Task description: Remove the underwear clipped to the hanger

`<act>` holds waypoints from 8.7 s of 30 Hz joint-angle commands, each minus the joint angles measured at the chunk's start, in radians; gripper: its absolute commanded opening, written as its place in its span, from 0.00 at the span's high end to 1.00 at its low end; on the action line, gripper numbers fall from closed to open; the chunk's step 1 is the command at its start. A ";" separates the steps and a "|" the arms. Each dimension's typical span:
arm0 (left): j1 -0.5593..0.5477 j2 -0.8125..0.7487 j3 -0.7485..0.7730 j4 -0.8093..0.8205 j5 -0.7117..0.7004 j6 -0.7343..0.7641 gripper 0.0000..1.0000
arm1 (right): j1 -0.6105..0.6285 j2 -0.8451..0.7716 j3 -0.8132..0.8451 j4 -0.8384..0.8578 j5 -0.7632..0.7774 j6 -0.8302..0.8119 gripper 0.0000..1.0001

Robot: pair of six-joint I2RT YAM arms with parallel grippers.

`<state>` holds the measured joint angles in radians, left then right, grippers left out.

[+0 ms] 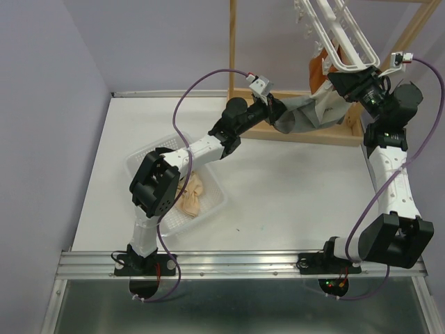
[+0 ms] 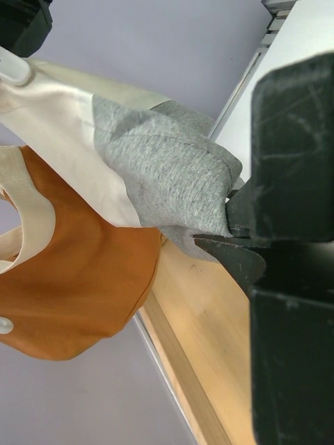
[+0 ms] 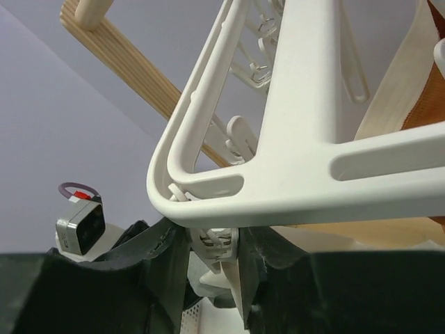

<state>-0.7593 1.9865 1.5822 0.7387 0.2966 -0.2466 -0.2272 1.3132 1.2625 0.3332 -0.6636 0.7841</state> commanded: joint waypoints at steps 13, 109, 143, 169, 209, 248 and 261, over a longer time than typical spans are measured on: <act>0.008 -0.118 -0.050 0.094 -0.027 0.003 1.00 | 0.005 -0.112 0.029 -0.101 0.076 -0.242 0.39; 0.049 -0.224 -0.231 0.188 -0.022 -0.075 1.00 | -0.270 -0.049 0.170 -0.360 -0.229 -0.536 0.19; 0.089 -0.224 -0.188 0.130 0.012 -0.083 1.00 | -0.222 0.239 0.190 0.446 -0.611 -0.385 0.17; 0.089 -0.222 -0.188 0.117 -0.002 -0.080 1.00 | -0.210 0.247 0.207 0.510 -0.574 -0.249 0.49; 0.089 -0.839 -0.504 -0.397 -0.218 0.138 1.00 | -0.212 -0.051 -0.118 -0.023 -0.295 -0.704 0.00; 0.152 -1.261 -0.550 -1.156 -0.741 -0.215 0.02 | -0.213 -0.109 -0.204 -0.160 -0.096 -0.836 0.00; 0.150 -1.413 -0.646 -0.980 -0.659 -0.181 0.01 | -0.213 0.040 -0.186 0.214 -0.099 -0.640 0.00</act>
<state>-0.6109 0.6270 0.9833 -0.3920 -0.4057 -0.4484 -0.4431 1.3224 1.0088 0.3958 -0.7891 0.0845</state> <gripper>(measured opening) 0.986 0.999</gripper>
